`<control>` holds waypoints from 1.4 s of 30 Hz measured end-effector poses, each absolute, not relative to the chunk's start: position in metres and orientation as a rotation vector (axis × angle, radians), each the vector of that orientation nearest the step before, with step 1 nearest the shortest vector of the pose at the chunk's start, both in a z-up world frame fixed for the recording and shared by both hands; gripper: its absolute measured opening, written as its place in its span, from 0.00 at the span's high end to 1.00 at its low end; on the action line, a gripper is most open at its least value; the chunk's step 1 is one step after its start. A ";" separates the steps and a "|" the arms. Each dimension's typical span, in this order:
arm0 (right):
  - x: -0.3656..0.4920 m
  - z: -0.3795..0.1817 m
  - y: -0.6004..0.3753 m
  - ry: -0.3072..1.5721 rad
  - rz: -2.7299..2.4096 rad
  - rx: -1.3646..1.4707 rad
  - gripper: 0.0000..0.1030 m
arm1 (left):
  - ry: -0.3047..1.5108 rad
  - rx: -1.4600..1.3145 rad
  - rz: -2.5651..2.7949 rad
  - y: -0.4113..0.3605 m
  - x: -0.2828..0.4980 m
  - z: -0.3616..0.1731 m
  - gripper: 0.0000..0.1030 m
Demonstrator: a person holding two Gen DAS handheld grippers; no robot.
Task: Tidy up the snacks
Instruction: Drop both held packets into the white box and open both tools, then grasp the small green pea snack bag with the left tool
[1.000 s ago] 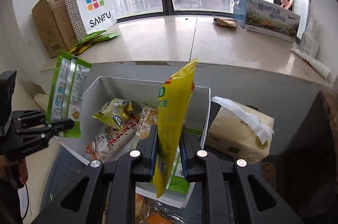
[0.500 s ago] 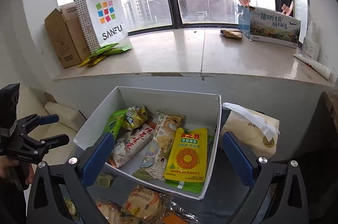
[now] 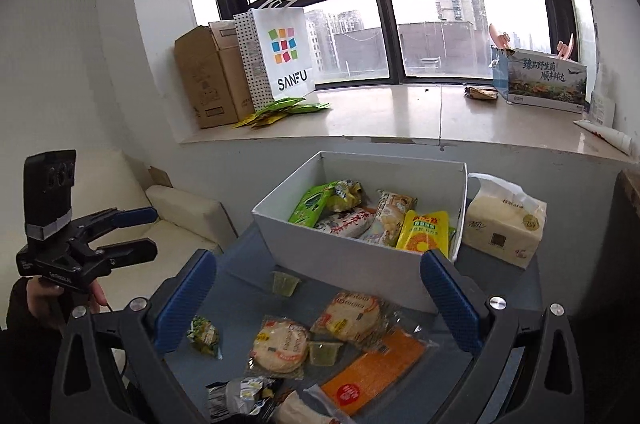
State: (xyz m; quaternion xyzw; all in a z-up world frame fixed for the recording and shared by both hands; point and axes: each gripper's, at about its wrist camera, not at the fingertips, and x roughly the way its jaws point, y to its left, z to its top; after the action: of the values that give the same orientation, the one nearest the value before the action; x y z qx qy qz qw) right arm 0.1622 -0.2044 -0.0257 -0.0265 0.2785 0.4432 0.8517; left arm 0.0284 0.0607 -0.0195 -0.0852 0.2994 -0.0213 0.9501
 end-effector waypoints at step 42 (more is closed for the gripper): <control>0.107 -0.084 -0.244 0.671 0.882 -0.026 0.00 | 1.009 -0.194 0.019 0.072 0.038 -0.177 0.64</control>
State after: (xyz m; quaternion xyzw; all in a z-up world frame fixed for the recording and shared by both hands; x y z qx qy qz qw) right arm 0.1073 -0.2441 -0.0845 -0.0122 0.3184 0.4187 0.8504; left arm 0.0378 0.0715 -0.1773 -0.0927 0.4827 0.0091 0.8708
